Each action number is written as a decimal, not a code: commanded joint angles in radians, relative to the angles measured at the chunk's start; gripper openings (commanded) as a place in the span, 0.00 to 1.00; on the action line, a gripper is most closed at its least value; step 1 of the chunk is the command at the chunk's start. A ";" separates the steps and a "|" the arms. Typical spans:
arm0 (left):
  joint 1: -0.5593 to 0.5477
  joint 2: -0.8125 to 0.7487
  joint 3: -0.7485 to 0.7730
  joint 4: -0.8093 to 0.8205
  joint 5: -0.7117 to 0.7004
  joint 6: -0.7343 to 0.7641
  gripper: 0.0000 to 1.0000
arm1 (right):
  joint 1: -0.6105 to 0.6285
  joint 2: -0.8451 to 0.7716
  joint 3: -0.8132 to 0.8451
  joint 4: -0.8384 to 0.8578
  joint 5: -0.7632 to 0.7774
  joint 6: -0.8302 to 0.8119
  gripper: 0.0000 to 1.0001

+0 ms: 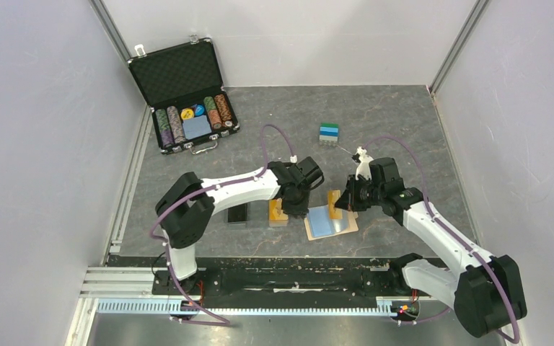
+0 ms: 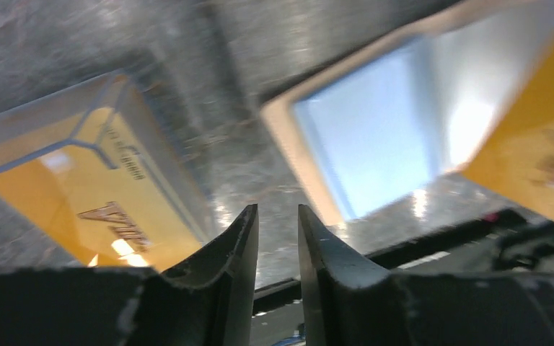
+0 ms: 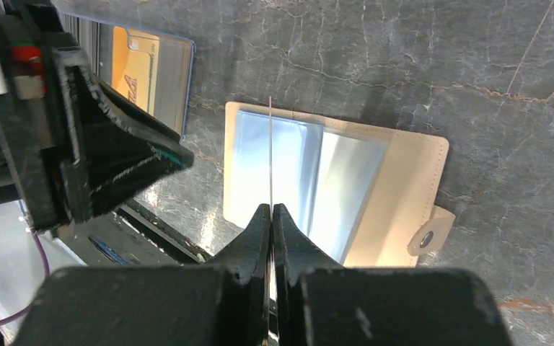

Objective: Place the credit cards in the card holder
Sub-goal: Insert the credit card into the card holder.

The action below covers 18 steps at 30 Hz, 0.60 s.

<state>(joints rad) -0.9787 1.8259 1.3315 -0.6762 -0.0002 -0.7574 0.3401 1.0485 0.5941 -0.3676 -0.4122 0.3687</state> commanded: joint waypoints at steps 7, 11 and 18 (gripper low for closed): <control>0.031 -0.037 -0.125 -0.180 -0.196 0.065 0.28 | -0.003 0.032 0.023 -0.028 0.030 -0.082 0.00; 0.037 -0.065 -0.151 -0.161 -0.171 0.074 0.29 | -0.003 0.052 0.020 -0.038 0.034 -0.102 0.00; -0.015 -0.032 -0.091 -0.075 -0.060 0.070 0.32 | -0.005 0.097 -0.031 0.016 -0.014 -0.105 0.00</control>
<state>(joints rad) -0.9558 1.7992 1.1881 -0.7929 -0.1036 -0.7307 0.3401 1.1255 0.5892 -0.4000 -0.3946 0.2832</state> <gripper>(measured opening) 0.319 0.006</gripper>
